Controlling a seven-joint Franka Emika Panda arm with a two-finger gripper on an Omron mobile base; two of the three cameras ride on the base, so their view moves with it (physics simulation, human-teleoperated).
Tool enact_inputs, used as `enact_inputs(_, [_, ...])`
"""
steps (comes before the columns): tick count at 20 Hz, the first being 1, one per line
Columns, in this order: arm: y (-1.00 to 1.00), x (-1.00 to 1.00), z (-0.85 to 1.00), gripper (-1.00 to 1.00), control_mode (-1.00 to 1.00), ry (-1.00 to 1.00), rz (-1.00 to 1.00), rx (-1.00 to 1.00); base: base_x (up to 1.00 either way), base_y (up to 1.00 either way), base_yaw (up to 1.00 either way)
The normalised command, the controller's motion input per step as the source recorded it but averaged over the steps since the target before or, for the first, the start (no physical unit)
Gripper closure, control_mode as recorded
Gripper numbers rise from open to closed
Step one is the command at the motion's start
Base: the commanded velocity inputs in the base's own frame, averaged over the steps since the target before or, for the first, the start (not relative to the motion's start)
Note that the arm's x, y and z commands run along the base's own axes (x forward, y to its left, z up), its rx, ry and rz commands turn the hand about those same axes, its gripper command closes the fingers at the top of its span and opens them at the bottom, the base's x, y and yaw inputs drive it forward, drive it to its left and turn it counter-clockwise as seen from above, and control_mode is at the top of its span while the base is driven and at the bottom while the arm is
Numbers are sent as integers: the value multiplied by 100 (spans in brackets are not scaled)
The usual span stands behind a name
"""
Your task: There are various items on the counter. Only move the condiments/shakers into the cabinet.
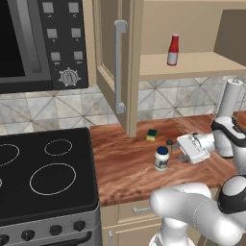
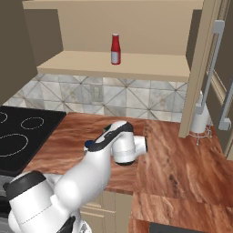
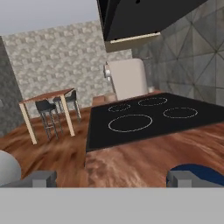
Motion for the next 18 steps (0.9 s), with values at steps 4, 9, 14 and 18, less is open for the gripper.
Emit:
enact_inputs(4, [1,3,-9,-100,-100,0,0,0,0,0,0])
enact_inputs(9, [1,8,-6,-100,-100,0,0,0,0,0,0])
enact_inputs(14, [0,6,-2,-100,-100,0,0,0,0,0,0])
enact_inputs(18, [0,1,-1,-100,-100,0,0,0,0,0,0])
